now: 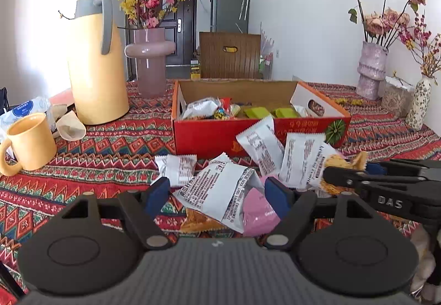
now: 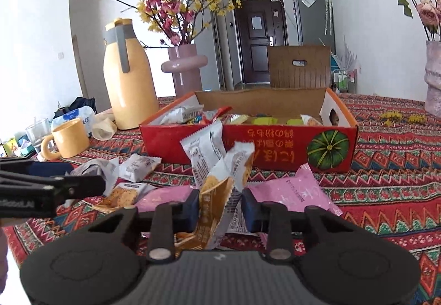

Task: Organize snacks
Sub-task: 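Grasp the tan snack bag with the right gripper while the left grasps the white packet, then lower both snacks into the red box and open both grippers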

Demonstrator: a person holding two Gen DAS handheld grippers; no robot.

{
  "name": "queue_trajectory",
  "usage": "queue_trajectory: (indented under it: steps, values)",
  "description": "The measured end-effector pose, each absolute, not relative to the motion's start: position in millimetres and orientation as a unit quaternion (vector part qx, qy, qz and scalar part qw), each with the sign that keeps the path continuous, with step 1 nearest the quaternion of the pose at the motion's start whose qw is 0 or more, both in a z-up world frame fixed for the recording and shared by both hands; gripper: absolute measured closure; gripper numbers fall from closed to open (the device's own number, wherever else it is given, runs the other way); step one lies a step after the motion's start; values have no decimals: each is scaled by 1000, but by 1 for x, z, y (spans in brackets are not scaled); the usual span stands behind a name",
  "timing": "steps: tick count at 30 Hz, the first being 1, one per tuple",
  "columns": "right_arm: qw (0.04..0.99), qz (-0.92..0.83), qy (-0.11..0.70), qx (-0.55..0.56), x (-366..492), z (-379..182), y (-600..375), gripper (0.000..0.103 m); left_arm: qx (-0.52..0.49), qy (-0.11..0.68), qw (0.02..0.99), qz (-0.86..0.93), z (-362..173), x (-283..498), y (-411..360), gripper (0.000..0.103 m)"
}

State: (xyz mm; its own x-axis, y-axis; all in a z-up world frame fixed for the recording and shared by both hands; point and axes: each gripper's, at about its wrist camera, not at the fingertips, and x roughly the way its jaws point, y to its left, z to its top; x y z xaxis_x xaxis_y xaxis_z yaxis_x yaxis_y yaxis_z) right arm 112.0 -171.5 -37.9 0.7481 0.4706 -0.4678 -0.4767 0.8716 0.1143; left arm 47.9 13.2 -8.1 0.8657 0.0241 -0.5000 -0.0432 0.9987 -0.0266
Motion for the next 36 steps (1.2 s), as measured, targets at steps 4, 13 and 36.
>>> queue_trajectory:
  steps: [4, 13, 36]
  values:
    - [939, 256, 231, -3, 107, -26, -177, 73, -21, 251, 968, 19, -1, 53, 14, 26]
    - [950, 252, 184, 10, 114, 3, -193, 73, -20, 232, 972, 16, 18, 73, 8, 26]
    - [965, 208, 157, 18, 240, 36, -191, 73, -29, 196, 979, 45, 60, 189, 11, 26]
